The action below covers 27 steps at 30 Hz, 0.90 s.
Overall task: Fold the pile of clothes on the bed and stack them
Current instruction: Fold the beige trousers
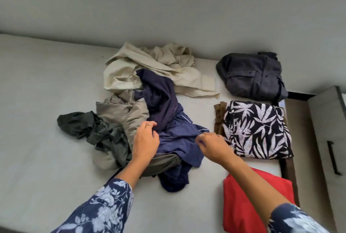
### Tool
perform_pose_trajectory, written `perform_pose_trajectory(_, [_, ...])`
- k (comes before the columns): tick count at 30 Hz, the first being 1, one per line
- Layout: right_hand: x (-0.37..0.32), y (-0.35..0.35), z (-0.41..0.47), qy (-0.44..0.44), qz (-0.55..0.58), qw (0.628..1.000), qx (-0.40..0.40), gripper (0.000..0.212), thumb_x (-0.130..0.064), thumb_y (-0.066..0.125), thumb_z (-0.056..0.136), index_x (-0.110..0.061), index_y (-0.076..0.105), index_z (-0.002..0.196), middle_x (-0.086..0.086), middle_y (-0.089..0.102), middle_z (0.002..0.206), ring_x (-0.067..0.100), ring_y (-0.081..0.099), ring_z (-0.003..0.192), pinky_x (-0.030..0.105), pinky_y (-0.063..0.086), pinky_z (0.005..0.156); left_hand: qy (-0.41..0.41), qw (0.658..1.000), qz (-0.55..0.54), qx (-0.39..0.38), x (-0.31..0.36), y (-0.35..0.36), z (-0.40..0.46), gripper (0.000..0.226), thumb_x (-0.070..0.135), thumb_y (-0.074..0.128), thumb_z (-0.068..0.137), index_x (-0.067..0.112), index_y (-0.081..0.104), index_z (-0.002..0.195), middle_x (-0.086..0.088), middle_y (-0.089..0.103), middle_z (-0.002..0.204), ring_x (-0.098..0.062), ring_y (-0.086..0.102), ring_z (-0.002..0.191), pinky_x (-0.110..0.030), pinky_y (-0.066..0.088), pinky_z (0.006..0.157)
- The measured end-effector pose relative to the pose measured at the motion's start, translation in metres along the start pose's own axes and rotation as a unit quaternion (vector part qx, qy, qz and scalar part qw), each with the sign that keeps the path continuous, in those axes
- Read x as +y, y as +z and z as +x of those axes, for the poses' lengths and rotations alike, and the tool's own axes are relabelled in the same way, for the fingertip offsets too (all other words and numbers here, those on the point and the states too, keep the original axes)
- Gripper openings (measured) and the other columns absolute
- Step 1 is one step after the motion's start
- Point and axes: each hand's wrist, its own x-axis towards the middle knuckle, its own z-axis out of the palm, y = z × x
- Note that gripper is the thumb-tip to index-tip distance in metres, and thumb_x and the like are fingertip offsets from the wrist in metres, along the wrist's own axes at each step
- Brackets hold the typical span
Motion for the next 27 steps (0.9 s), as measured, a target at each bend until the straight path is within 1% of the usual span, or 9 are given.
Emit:
perform_pose_trajectory(4, [-0.062,0.015,0.025,-0.003,0.020,1.000,-0.021,0.027,-0.023,0.044,0.096,-0.018,0.062,0.116,0.004,0.062,0.121,0.029,0.053,0.113,0.039,0.044,0.090,-0.045,0.998,0.027,0.046,-0.047,-0.035,0.001,0.028,0.005,0.051,0.088,0.010,0.059,0.114,-0.008,0.053,0.121,-0.030,0.050,0.112,-0.041,0.042,0.092])
perform_pose_trajectory(7, [-0.112,0.032,0.050,0.014,0.085,0.996,-0.017,0.027,-0.031,0.049,0.097,-0.012,0.062,0.110,0.008,0.063,0.115,0.030,0.055,0.110,0.036,0.045,0.082,-0.087,0.995,0.030,0.029,-0.087,-0.052,0.006,0.029,0.007,0.051,0.089,0.010,0.058,0.117,-0.008,0.050,0.125,-0.029,0.047,0.114,-0.040,0.040,0.096])
perform_pose_trajectory(11, [-0.163,0.060,0.082,0.094,0.158,0.983,-0.004,0.055,-0.053,0.056,0.089,-0.005,0.054,0.117,0.014,0.060,0.118,0.033,0.055,0.112,0.040,0.046,0.087,-0.095,0.995,0.018,0.007,-0.122,-0.060,0.016,0.028,0.007,0.051,0.089,0.010,0.059,0.116,-0.008,0.049,0.125,-0.028,0.046,0.116,-0.041,0.040,0.098])
perform_pose_trajectory(13, [-0.182,0.075,0.092,0.148,0.171,0.974,-0.009,0.061,-0.058,0.059,0.084,-0.004,0.052,0.111,0.014,0.059,0.116,0.034,0.055,0.110,0.039,0.045,0.080,-0.081,0.997,0.007,0.006,-0.136,-0.060,0.019,0.027,0.006,0.051,0.089,0.009,0.060,0.114,-0.008,0.050,0.123,-0.028,0.047,0.115,-0.043,0.040,0.098])
perform_pose_trajectory(15, [-0.192,0.086,0.097,0.194,0.198,0.961,-0.008,0.049,-0.050,0.059,0.088,-0.006,0.052,0.108,0.013,0.061,0.114,0.034,0.056,0.108,0.038,0.043,0.076,-0.061,0.998,-0.002,0.000,-0.146,-0.060,0.019,0.025,0.006,0.052,0.089,0.009,0.060,0.112,-0.007,0.051,0.121,-0.027,0.048,0.113,-0.042,0.042,0.096])
perform_pose_trajectory(17, [-0.197,0.086,0.099,0.212,0.241,0.947,0.009,0.032,-0.038,0.055,0.093,-0.009,0.055,0.106,0.013,0.063,0.113,0.035,0.057,0.105,0.039,0.045,0.077,-0.058,0.998,-0.017,-0.006,-0.153,-0.064,0.018,0.025,0.007,0.051,0.089,0.010,0.060,0.113,-0.006,0.050,0.122,-0.025,0.048,0.113,-0.041,0.042,0.097])
perform_pose_trajectory(19, [-0.200,0.077,0.096,0.206,0.281,0.937,0.023,0.027,-0.035,0.051,0.096,-0.009,0.056,0.102,0.013,0.064,0.109,0.035,0.057,0.102,0.038,0.044,0.075,-0.067,0.997,-0.028,-0.017,-0.154,-0.071,0.016,0.027,0.008,0.050,0.090,0.012,0.058,0.116,-0.004,0.049,0.124,-0.024,0.048,0.115,-0.040,0.041,0.099])
perform_pose_trajectory(23, [-0.214,0.010,0.072,0.123,0.331,0.935,0.029,0.029,-0.033,0.049,0.098,-0.005,0.058,0.097,0.008,0.062,0.095,0.027,0.057,0.091,0.032,0.032,0.065,-0.097,0.991,-0.054,-0.076,-0.134,-0.118,0.011,0.032,0.012,0.049,0.093,0.014,0.053,0.125,-0.005,0.051,0.127,-0.022,0.051,0.114,-0.036,0.042,0.099])
perform_pose_trajectory(27, [-0.234,-0.078,0.044,0.041,0.342,0.937,0.052,0.017,-0.028,0.052,0.098,-0.015,0.062,0.096,0.000,0.064,0.094,0.016,0.058,0.089,0.030,0.040,0.073,-0.116,0.981,-0.097,-0.125,-0.074,-0.195,0.017,0.036,0.039,0.046,0.098,0.012,0.057,0.119,-0.011,0.061,0.123,-0.026,0.056,0.115,-0.030,0.042,0.094])
